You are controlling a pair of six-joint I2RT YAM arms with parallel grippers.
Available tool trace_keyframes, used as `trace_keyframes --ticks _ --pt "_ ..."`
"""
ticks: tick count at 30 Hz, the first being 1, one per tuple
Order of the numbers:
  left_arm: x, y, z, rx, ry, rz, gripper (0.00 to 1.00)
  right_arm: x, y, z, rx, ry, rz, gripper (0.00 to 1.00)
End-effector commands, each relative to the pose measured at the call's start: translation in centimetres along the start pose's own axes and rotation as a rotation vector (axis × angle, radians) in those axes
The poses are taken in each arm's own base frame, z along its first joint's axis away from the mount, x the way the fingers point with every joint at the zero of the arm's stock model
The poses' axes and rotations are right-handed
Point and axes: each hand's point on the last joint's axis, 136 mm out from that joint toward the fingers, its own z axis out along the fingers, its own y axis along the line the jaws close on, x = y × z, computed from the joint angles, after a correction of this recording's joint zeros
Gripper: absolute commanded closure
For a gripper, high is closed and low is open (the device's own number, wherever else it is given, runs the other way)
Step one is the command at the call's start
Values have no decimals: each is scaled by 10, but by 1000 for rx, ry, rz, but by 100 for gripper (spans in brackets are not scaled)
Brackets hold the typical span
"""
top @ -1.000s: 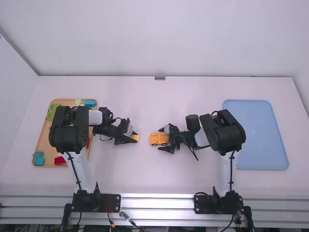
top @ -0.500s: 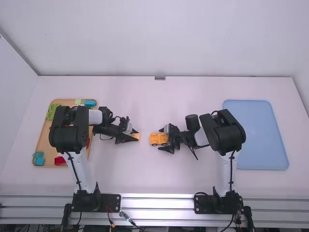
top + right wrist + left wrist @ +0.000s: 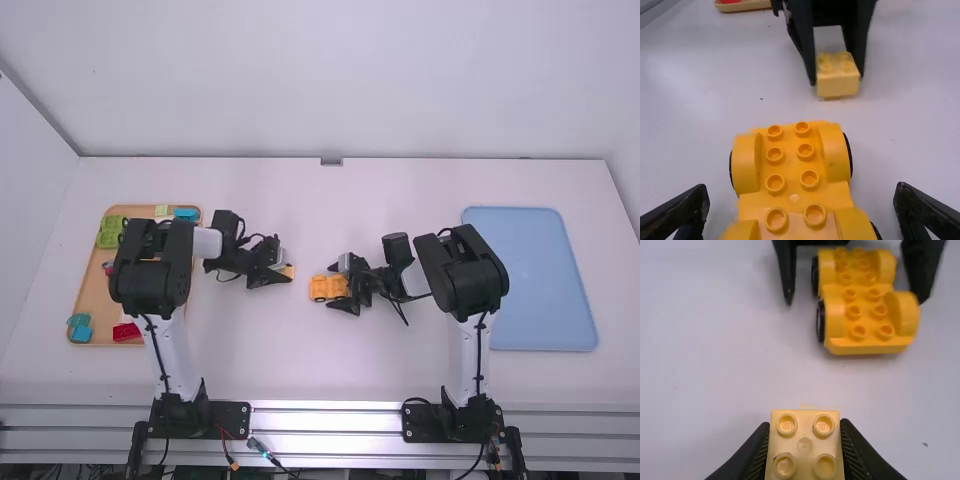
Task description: Assemble lego blocks to make yellow taxi
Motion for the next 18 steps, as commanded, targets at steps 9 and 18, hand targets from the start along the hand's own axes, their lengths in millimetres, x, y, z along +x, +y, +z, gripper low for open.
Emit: trace_keyframes --ticks 9,18 --pt "20 -27 12 29 61 -148 69 -4 0 1 -23 -29 -2 3" --pt "24 -32 16 22 62 -131 1 -4 0 1 -23 -29 -2 3"
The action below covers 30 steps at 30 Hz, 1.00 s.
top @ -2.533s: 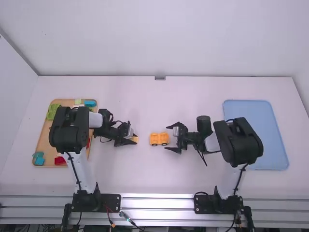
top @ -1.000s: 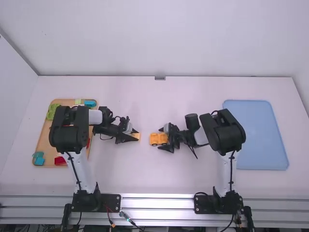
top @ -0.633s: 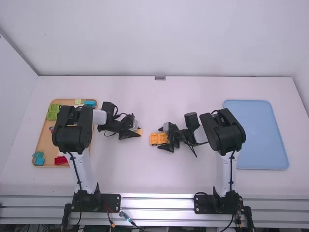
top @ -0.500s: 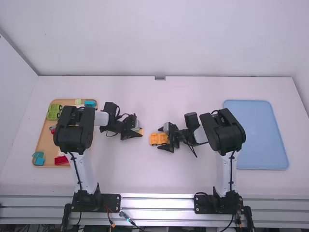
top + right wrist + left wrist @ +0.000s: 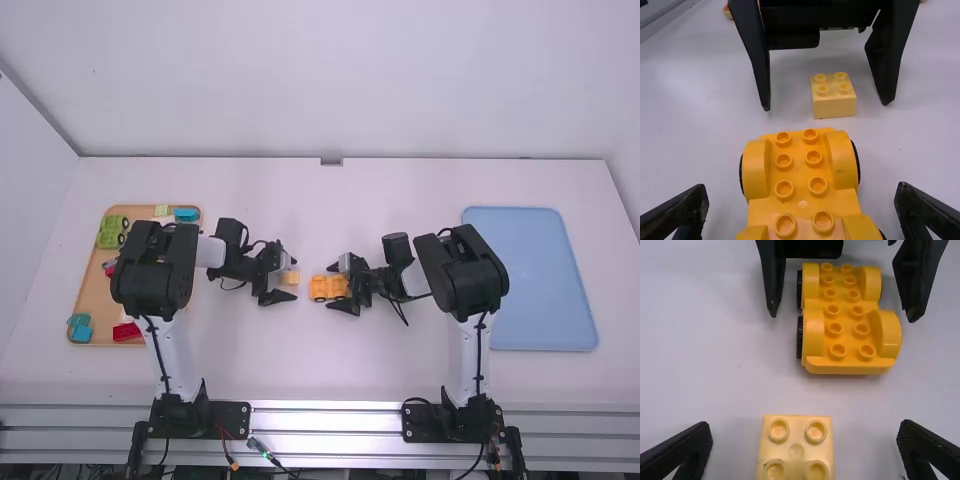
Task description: Assemble lego blocks to make yellow taxi
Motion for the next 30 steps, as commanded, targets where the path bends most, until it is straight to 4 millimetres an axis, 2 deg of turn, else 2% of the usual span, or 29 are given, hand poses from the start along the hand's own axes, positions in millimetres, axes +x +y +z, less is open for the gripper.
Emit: trace_keyframes --ticks 1,11,15,19,26,27,29,30 --pt "29 -13 4 6 119 -79 1 -2 -2 1 -9 -13 -1 3" --pt "28 -5 -3 -2 125 -99 1 -2 -3 1 -9 -13 -1 3" --pt "31 -3 -8 14 182 -139 9 -2 -2 1 -9 -13 -1 3" --pt "25 -2 -9 28 168 -154 26 -2 -3 1 -9 -14 -2 3" --pt "29 -7 -1 22 175 -113 29 -2 -3 1 -8 -14 -2 3" --pt "30 -7 -1 17 174 -106 31 -2 -3 1 -8 -14 -2 3" --pt "29 -7 1 8 149 -92 41 -2 -2 1 -9 -13 0 3" --pt "29 -7 1 8 149 -92 41 -2 -2 1 -9 -13 0 3"
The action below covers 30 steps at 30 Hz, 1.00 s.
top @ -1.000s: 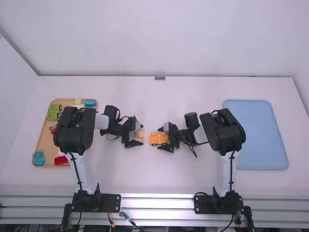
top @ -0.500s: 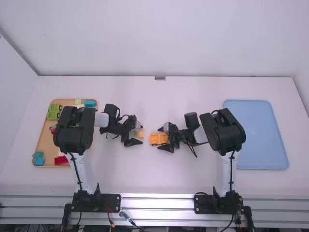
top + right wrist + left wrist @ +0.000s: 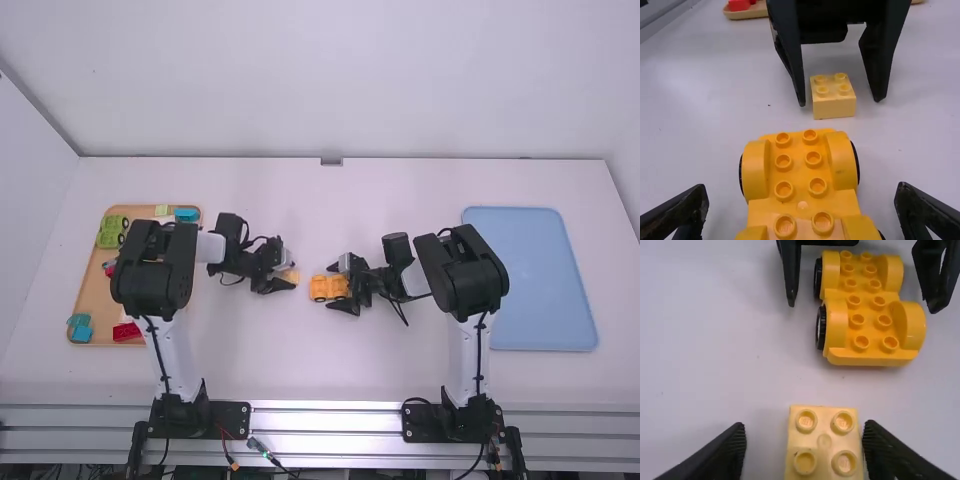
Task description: Assemble lego blocks to make yellow taxi
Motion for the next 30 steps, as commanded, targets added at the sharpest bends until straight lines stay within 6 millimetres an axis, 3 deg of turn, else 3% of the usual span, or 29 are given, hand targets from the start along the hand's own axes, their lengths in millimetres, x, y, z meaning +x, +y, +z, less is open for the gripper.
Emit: trace_keyframes --ticks 1,10,16,25,30 --pt "24 -18 6 25 87 -82 45 -1 -2 1 -9 -12 2 3" --pt "25 -16 5 16 88 -109 67 -1 -2 1 -8 -12 2 3" --pt "18 -14 3 0 92 -191 69 -1 -3 1 -8 -12 2 3" --pt "-6 -10 -12 -76 63 -161 84 -1 -3 1 -8 -12 0 3" --pt "-9 -20 -15 -92 52 -155 86 -1 -2 1 -8 -12 2 3"
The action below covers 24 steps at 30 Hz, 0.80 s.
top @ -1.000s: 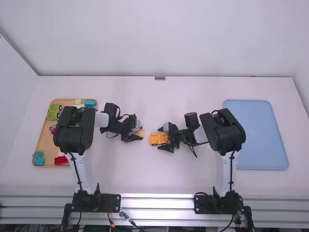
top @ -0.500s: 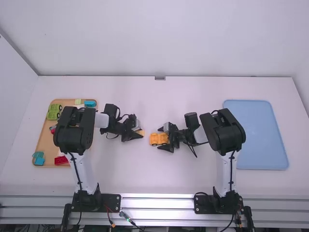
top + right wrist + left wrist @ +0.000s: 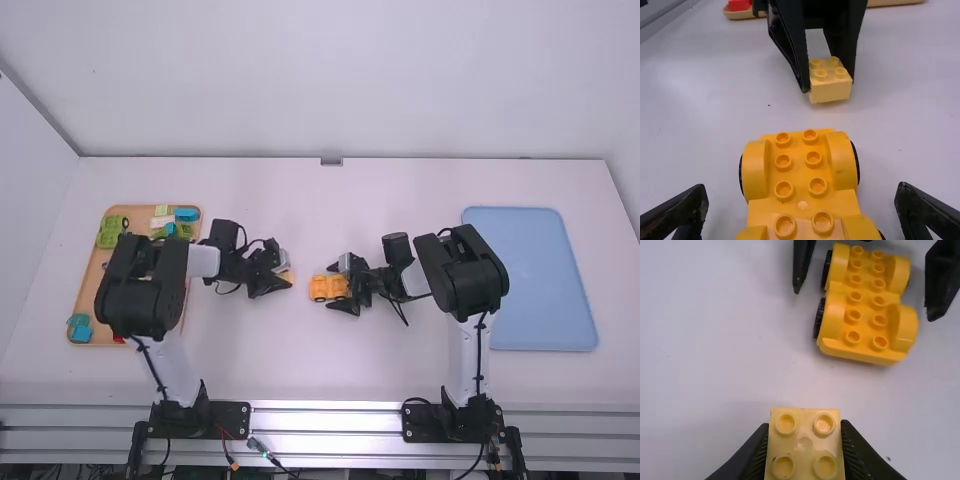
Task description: Assemble lego blocks to make yellow taxi
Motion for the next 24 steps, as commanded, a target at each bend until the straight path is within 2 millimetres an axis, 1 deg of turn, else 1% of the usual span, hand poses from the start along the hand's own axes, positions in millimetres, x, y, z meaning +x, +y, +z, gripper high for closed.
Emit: trace_keyframes --ticks 1,4,5,9,11,13,18,21,24 --pt "-7 -13 -3 5 -11 -20 88 -1 -2 1 -9 -13 2 3" --pt "-17 -25 -2 4 -24 26 90 -2 -3 1 -8 -13 0 3" --pt "-25 -32 -1 5 -34 65 90 -2 -3 1 -8 -13 -1 3" --pt "-48 -47 6 12 -69 166 91 -2 -3 1 -8 -14 -13 4" --pt "-56 -48 11 11 -84 165 91 -1 -2 1 -9 -13 -33 6" --pt "-58 -48 12 11 -89 163 92 -1 -2 1 -10 -13 -31 8" --pt "-68 -44 12 19 -153 187 98 -1 -2 1 -9 -12 -32 14" --pt "-69 -44 18 35 -153 184 98 -1 -3 1 -7 -9 -51 24" --pt "-73 -47 24 70 -171 184 98 1 -4 1 4 2 -50 27"
